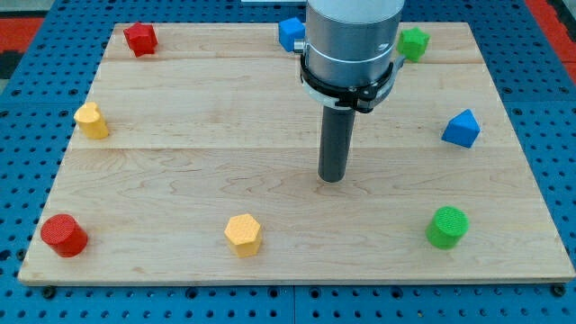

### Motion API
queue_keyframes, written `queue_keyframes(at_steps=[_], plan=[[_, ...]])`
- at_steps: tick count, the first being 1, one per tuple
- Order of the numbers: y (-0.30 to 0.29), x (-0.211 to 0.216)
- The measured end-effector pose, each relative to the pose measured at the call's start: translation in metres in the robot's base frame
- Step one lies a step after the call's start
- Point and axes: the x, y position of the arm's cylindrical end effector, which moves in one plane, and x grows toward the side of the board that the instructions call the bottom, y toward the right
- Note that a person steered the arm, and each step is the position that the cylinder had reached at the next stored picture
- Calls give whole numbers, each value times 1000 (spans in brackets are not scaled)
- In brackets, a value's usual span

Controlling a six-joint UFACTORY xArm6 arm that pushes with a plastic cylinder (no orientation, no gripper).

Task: Push the yellow hexagon to the yellow heart

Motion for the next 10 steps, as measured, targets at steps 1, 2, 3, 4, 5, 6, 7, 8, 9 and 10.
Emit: queue_keyframes(at_steps=[1,2,3,4,5,6,7,8,9,10], plan=[[0,0],[0,0],[5,-8],[25,-11],[87,-11],[130,-11],[115,3],[39,64],[-44,102],[-132,104]])
